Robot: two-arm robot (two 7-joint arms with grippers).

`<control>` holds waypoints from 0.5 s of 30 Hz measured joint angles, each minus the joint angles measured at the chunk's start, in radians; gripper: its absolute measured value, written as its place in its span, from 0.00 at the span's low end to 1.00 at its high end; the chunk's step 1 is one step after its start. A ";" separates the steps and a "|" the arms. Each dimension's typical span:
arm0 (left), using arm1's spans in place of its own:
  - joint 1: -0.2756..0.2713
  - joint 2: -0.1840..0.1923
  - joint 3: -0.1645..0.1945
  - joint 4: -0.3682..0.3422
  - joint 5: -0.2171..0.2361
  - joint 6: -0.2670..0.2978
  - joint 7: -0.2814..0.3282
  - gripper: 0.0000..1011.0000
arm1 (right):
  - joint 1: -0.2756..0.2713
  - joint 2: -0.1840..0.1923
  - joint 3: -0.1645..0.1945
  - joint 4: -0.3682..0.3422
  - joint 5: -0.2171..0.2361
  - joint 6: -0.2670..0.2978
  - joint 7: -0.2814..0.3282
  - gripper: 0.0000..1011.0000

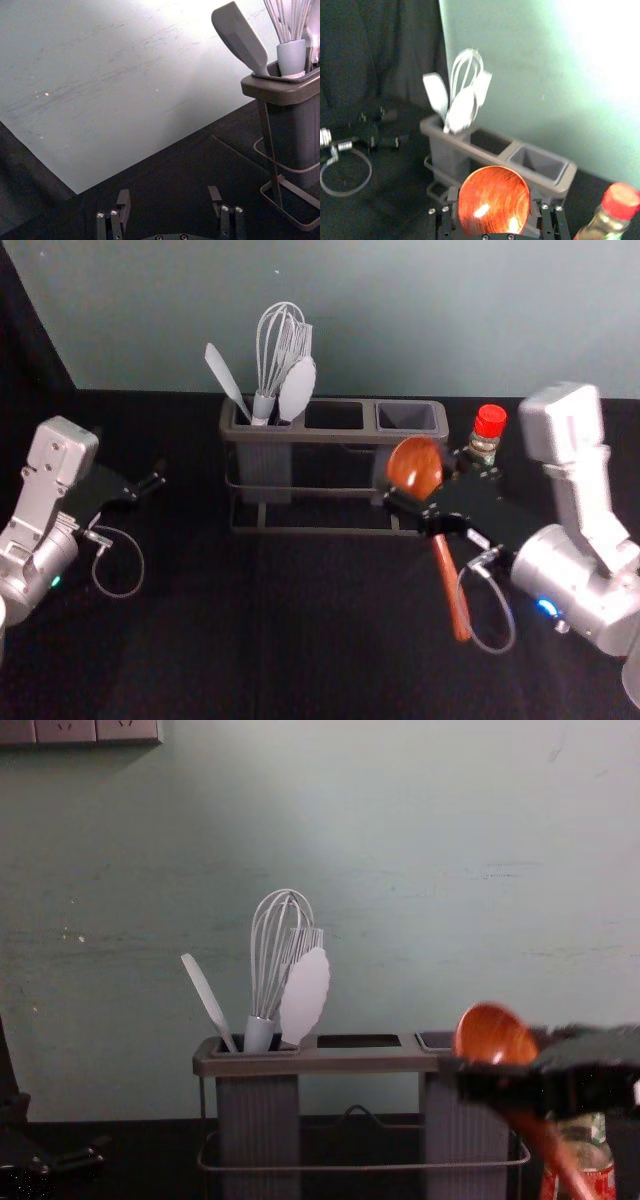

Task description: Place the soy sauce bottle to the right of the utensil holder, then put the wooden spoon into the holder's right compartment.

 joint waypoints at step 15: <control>0.000 0.000 0.000 0.000 0.000 0.000 0.000 1.00 | -0.074 0.023 0.066 0.036 0.093 -0.404 0.022 0.83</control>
